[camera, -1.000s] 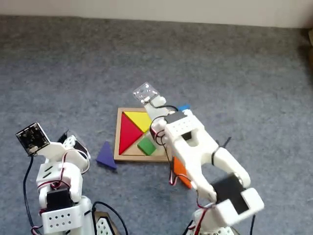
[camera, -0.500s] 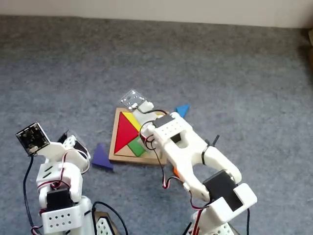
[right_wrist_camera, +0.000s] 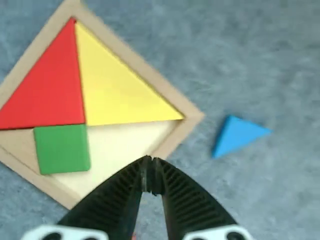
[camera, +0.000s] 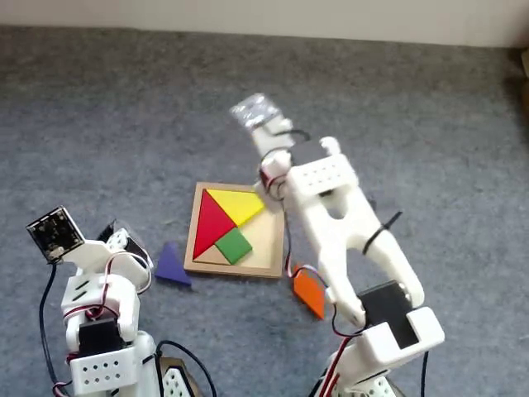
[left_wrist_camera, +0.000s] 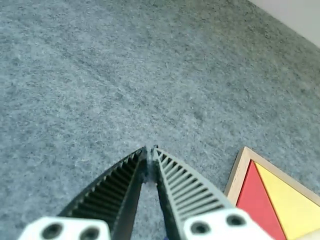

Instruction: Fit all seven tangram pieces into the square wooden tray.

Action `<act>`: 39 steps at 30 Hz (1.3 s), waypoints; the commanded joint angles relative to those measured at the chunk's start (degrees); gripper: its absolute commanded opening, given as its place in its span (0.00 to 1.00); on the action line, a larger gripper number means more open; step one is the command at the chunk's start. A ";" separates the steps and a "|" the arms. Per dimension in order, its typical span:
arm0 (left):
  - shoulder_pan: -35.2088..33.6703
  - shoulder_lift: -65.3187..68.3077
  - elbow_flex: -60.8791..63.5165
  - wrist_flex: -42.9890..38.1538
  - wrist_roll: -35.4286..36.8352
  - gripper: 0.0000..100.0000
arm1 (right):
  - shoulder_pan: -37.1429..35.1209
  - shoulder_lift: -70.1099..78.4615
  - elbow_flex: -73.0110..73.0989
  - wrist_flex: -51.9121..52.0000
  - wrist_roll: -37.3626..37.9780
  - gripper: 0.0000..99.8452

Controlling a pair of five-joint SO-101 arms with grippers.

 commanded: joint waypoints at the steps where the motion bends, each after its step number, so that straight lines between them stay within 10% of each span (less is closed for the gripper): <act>1: -0.75 -2.77 1.19 -1.23 -0.35 0.05 | 4.09 -0.31 -6.64 3.12 -0.79 0.06; 7: -0.75 -2.77 1.19 -1.05 -0.53 0.05 | 9.10 0.13 -7.43 3.21 -6.77 0.20; 27: -0.92 -2.77 1.19 -0.97 -0.62 0.05 | 6.81 5.23 6.37 -15.34 -13.45 0.20; 39: -0.75 -2.77 1.19 -0.97 -0.62 0.05 | 6.99 22.55 -19.65 -2.77 -24.26 0.20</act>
